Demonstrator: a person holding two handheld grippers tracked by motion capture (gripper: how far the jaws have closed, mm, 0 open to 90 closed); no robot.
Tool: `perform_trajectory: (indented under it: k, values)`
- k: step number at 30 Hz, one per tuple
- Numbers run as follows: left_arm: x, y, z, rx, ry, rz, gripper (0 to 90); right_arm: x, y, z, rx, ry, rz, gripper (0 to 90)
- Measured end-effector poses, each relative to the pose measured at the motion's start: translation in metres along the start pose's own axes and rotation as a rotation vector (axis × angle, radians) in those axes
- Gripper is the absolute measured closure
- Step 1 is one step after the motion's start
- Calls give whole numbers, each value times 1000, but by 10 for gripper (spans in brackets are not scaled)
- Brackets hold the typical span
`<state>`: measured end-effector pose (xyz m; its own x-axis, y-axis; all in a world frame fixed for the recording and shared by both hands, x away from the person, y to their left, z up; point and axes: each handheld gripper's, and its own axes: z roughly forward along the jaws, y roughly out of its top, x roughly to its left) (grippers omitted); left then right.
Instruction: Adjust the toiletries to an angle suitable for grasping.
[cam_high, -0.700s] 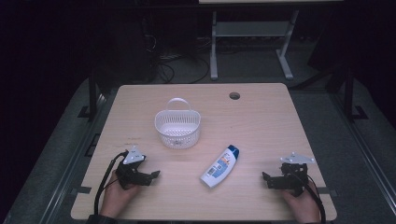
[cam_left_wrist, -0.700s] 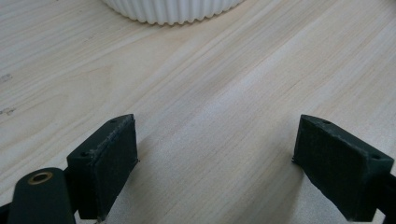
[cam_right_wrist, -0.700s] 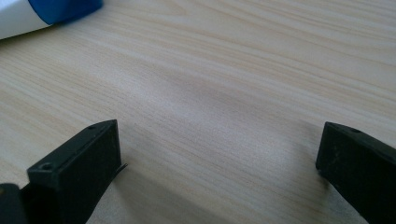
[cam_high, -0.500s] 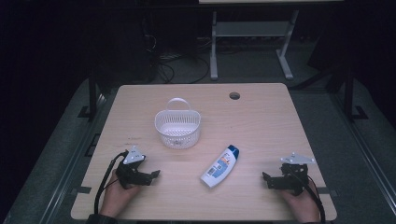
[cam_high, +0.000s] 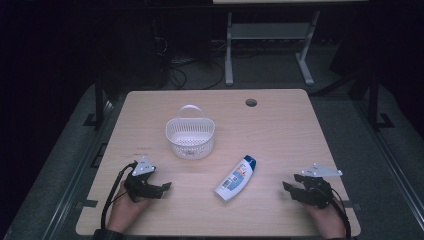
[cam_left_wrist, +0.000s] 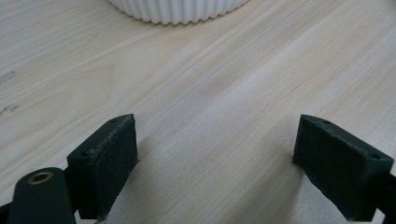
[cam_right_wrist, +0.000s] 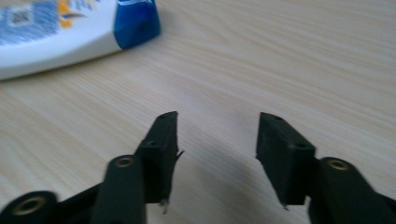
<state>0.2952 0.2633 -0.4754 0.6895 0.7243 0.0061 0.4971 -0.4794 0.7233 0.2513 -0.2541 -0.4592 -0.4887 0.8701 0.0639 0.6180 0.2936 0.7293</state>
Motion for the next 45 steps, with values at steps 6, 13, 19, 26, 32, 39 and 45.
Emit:
perform_trajectory:
  k: [6,13,19,26,32,39,45]
  values:
    - [0,0,0,0,1,1,127,1,4,-4,-29,69,-3,697]
    - [0,0,0,1,2,1,127,3,14,-5,-57,166,-14,895]
    - [0,0,0,1,1,1,128,13,22,-5,-70,185,-66,896]
    - [0,0,0,1,2,2,128,24,36,-3,-76,220,-105,894]
    - [0,0,0,1,2,2,128,33,46,1,-74,266,-135,894]
    - [0,0,0,1,2,1,128,49,62,11,-60,294,-168,895]
    - [0,0,0,1,1,-1,128,58,70,17,-66,314,-167,895]
